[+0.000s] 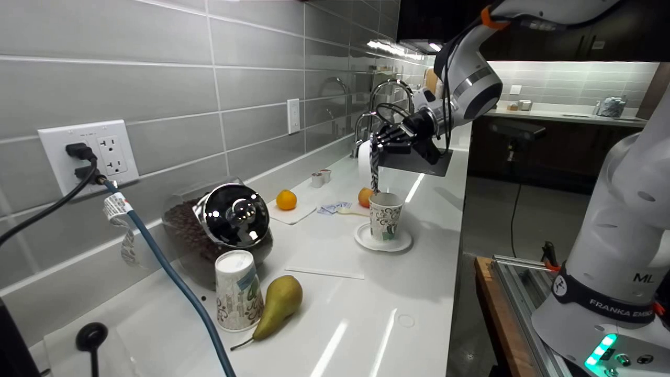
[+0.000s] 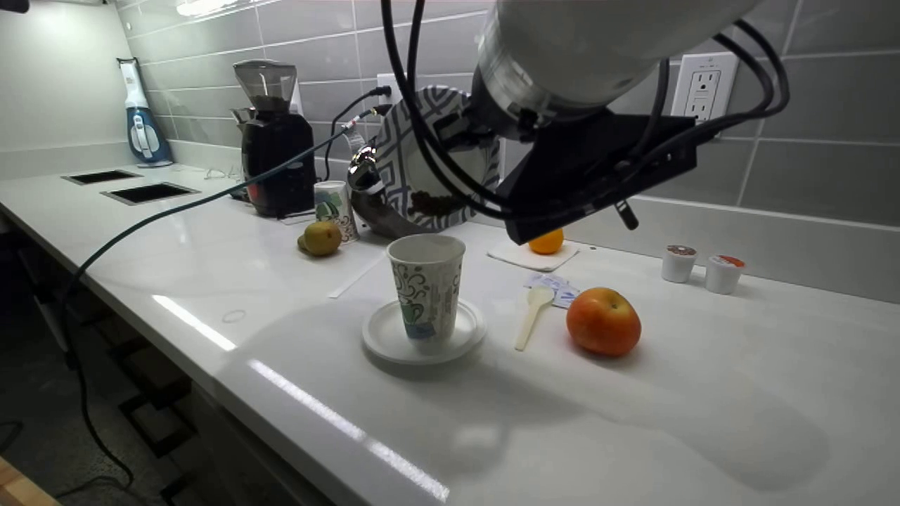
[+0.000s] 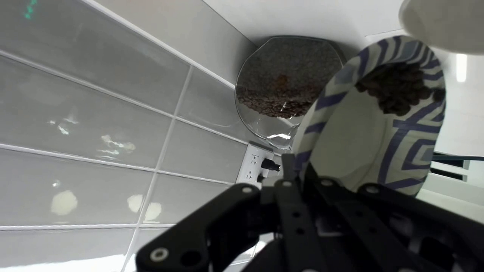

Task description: Pour the contents in the bowl into the coffee cup.

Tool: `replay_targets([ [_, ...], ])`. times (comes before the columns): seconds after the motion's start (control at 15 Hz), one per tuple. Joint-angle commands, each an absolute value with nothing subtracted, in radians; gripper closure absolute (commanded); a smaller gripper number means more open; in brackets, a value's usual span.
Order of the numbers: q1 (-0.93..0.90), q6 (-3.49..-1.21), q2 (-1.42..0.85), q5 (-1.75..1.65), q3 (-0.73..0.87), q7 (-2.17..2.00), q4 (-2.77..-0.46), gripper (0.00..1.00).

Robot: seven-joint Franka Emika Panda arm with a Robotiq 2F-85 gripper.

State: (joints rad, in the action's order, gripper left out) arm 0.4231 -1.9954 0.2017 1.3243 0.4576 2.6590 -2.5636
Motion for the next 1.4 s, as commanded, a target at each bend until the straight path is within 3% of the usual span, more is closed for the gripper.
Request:
replay_targets([
  [0.0, 0.434, -1.992, 0.201, 1.324, 0.447, 2.657, -2.563, 0.96],
  [1.33, 0.445, -1.941, 0.305, 1.296, 0.447, 2.736, -2.570, 0.99],
])
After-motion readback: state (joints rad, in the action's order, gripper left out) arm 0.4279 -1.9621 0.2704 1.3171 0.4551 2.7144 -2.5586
